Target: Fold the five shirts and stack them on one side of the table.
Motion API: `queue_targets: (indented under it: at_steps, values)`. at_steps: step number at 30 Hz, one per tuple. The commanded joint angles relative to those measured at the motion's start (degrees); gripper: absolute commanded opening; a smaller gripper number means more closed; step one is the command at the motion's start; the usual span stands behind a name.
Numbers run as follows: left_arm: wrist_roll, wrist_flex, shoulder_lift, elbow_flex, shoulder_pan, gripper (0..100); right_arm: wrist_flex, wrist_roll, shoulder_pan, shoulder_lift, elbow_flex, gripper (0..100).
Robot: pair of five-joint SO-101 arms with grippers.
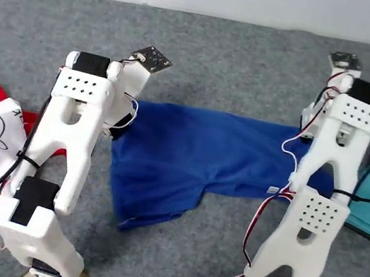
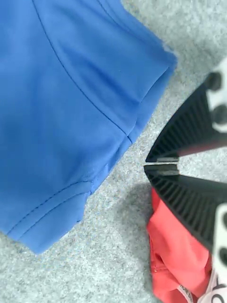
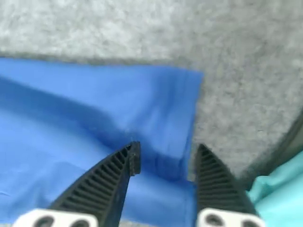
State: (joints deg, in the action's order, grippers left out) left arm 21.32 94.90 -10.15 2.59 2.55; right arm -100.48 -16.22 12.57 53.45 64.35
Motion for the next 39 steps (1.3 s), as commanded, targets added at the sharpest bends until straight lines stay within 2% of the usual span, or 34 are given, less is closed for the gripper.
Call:
queue_targets:
  at_steps: [1, 5, 9, 14, 18, 27, 35, 39]
  values:
    - [0.2, 0.7, 0.2, 1.6, 0.4, 1, -2.6, -0.7, -3.3, -8.0, -5.9, 6.6]
    - [0.2, 2.7, 0.2, 1.9, 1.6, 1, -2.4, -0.8, -5.4, -15.4, -17.6, 2.4]
    - [2.6, 5.6, 0.1, 1.5, 8.2, 1, -2.3, -0.9, -4.7, -20.7, -24.4, 2.4]
    - [6.2, 5.6, -1.8, -1.3, 15.7, 1, -2.3, -3.3, -3.0, -23.4, -27.5, 2.2]
    - [8.4, 5.6, -9.3, -6.1, 18.5, 1, -2.4, -3.3, -1.8, -24.1, -27.7, 2.1]
    - [9.1, 5.7, -20.6, -7.5, 17.7, 1, -2.4, -3.3, 1.4, -24.3, -27.7, 2.1]
    - [14.0, 5.7, -10.0, -20.0, 13.8, 1, -2.5, -3.3, 0.9, -24.2, -27.7, 2.1]
    - [14.1, 5.6, -6.2, -21.4, 11.0, 1, -2.2, -3.3, 0.4, -23.7, -27.7, 2.3]
